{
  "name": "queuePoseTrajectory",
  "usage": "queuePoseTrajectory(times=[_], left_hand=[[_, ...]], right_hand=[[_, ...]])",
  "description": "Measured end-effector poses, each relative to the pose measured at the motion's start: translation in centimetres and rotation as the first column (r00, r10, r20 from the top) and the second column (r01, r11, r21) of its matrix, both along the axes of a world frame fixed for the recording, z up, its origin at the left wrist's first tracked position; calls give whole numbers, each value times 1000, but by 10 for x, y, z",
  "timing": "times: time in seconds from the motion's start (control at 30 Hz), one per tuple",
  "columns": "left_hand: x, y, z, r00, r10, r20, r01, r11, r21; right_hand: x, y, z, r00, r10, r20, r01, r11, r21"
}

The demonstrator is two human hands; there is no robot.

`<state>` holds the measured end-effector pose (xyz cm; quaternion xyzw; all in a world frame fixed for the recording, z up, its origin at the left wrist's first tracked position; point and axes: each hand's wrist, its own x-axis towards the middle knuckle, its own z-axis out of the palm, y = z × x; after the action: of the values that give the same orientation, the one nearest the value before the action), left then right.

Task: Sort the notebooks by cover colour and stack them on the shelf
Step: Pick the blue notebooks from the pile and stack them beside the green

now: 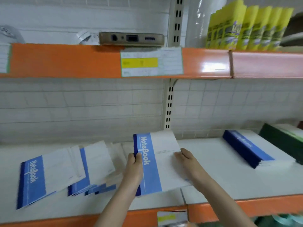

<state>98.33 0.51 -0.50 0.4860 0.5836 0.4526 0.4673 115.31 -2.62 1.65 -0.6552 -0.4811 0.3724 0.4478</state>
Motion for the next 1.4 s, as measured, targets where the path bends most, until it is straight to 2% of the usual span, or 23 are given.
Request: queuePoseTrajectory(times=[0.13,0.43,0.73,1.0,1.27,1.4], left_hand=[[54,-11,-7,1000,11,11,-11,1000,-30],[153,-22,-22,997,-66,46,68,997,-40],[189,1,-14,996,-94,6,94,994,-63],[209,17,-7,993,-115,0,114,993,-42],[264,24,6,996,-63,58,63,998,-12],[304,20,11,990,-61,130,65,997,-30]], right_hand=[[49,-18,-3,999,36,-1,-36,999,-31],[144,-41,-15,999,-33,2,33,997,-73],[181,-20,-13,995,-89,-45,82,987,-136],[199,-9,-12,990,-110,-83,101,989,-110],[256,1,1,990,-127,-67,121,989,-88],[301,6,5,996,-77,-39,75,996,-56]])
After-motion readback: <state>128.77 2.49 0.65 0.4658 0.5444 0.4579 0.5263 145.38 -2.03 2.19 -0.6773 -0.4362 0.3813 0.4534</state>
